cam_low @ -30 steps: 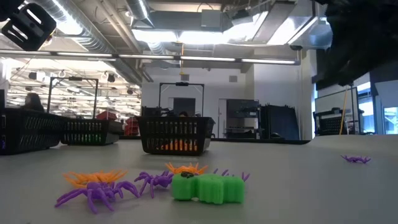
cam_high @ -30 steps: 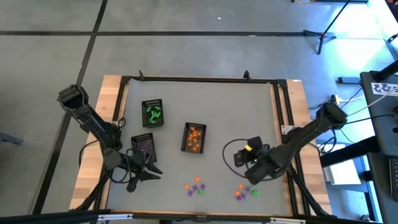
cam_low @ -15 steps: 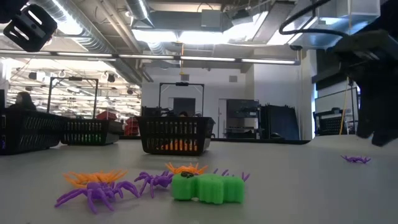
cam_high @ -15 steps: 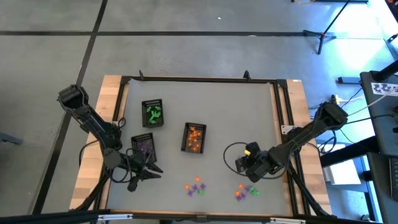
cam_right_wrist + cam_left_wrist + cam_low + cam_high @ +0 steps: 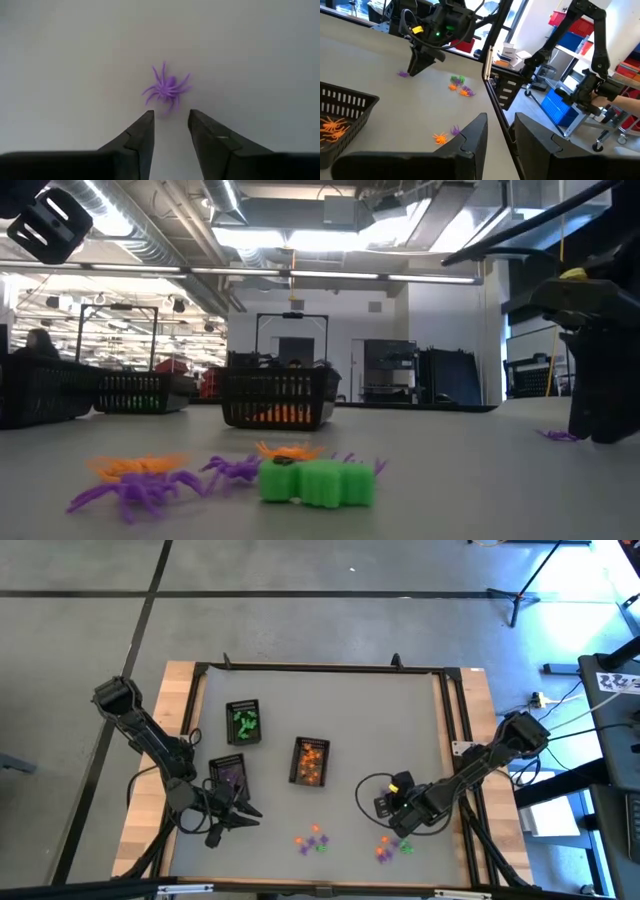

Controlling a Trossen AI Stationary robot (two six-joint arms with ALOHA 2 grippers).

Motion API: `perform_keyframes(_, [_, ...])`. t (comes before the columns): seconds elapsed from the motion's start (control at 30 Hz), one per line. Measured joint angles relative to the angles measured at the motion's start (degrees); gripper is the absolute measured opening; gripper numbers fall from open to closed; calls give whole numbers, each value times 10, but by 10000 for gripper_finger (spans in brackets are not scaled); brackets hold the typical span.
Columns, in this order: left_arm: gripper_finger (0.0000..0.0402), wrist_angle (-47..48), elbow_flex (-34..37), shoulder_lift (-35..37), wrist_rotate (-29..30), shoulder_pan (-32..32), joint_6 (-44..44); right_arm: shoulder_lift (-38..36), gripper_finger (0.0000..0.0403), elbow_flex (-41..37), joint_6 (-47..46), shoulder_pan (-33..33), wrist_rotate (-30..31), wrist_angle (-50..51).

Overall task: Sort Halloween decoration
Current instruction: Put the purple spider toy into the bottom left black basket

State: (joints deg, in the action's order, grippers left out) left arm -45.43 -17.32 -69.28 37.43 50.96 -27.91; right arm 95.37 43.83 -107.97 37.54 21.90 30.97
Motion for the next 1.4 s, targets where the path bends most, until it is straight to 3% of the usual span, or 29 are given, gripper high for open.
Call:
perform_keyframes(0.27, [90, 1, 0, 0, 0, 0, 0, 1, 73, 31, -2, -1, -6, 49])
perform_keyframes(0.43, [90, 4, 0, 0, 0, -1, 0, 2, 69, 71, 4, -7, -18, 118])
perform_keyframes(0.67, [90, 4, 0, 0, 2, -1, 0, 2, 88, 77, 31, -30, -20, 122])
perform_keyframes(0.93, [90, 5, 0, 0, 2, -1, 0, 6, 148, 78, 70, -67, -27, 96])
perform_keyframes(1.1, [90, 7, 0, 0, 2, -1, 0, 32, 158, 81, 80, -83, -58, 90])
perform_keyframes(1.23, [90, 11, 0, 0, 2, -1, -1, 52, 138, 82, 82, -84, -79, 95])
perform_keyframes(1.4, [90, 11, 0, 0, 2, -1, -1, 50, 85, 81, 92, -84, -79, 99])
